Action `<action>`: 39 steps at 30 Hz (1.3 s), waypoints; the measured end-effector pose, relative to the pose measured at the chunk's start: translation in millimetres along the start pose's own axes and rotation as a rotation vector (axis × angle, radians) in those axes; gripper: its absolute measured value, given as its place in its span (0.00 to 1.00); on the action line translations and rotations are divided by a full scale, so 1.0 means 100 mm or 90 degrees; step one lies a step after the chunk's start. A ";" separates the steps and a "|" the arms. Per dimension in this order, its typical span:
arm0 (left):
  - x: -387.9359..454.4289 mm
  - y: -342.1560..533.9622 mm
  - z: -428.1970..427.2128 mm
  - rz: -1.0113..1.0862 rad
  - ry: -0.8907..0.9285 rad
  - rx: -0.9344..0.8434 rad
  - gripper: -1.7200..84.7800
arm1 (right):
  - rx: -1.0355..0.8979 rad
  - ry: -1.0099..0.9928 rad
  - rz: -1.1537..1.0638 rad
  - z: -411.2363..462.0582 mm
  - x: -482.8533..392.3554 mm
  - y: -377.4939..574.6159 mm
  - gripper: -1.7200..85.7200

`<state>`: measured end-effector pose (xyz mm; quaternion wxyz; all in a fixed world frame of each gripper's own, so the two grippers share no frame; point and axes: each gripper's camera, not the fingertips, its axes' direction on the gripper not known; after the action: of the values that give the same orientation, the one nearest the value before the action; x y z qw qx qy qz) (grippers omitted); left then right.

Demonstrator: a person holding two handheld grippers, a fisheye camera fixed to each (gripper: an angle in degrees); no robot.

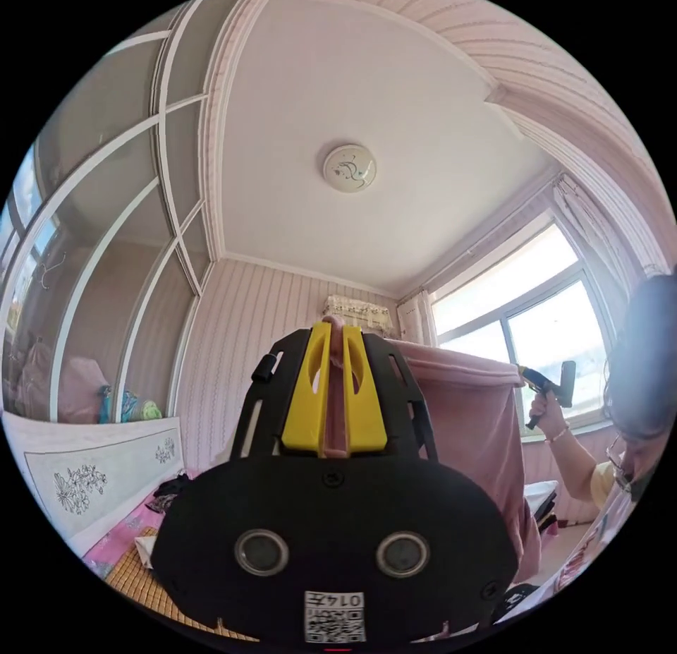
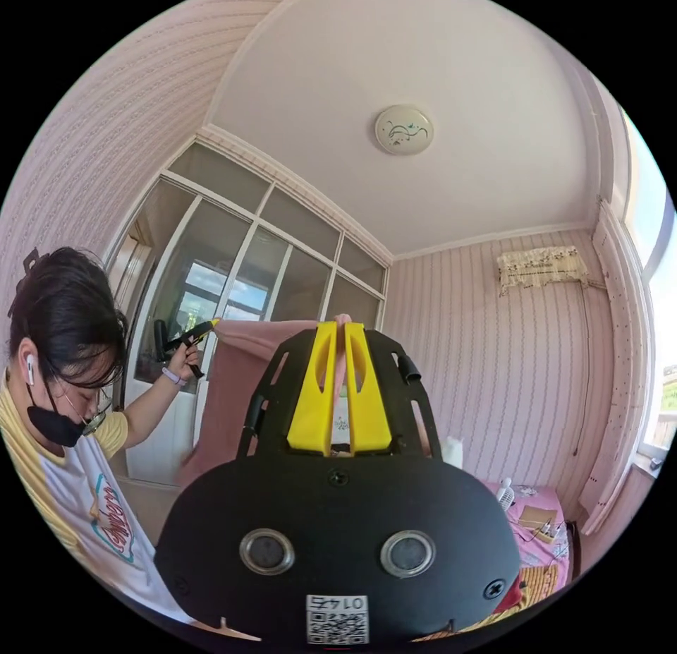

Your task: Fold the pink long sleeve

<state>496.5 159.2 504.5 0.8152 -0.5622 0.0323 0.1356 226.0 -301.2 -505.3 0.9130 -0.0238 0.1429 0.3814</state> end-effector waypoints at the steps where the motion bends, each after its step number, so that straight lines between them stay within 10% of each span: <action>1: -0.03 0.02 0.08 -0.005 -0.003 -0.014 0.02 | -0.009 0.001 0.003 0.05 0.04 0.02 0.02; 7: -0.47 1.16 1.63 -0.045 -0.140 -0.363 0.02 | -0.328 0.086 0.095 1.31 0.81 1.13 0.02; 12: -0.52 2.22 2.69 -0.023 -0.165 -0.554 0.02 | -0.443 0.026 0.456 1.97 1.79 2.34 0.02; 20: -0.15 1.12 3.07 0.047 -0.166 -0.270 0.03 | -0.148 0.046 0.381 1.95 2.30 1.47 0.03; 25: -0.11 1.47 2.84 0.009 -0.103 -0.245 0.03 | -0.209 0.037 0.275 1.91 2.13 1.90 0.03; 31: -0.27 3.47 2.43 -0.074 -0.083 -0.545 0.04 | -0.459 0.041 0.288 1.65 1.78 3.90 0.03; 39: -0.22 6.19 1.80 -0.397 -0.138 -0.898 0.04 | -0.757 0.151 0.682 1.12 1.50 6.97 0.04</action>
<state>298.1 526.3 13.3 0.2638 -0.9147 -0.3010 -0.0569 -136.8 312.2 -394.4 0.4195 -0.4737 0.0040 0.7744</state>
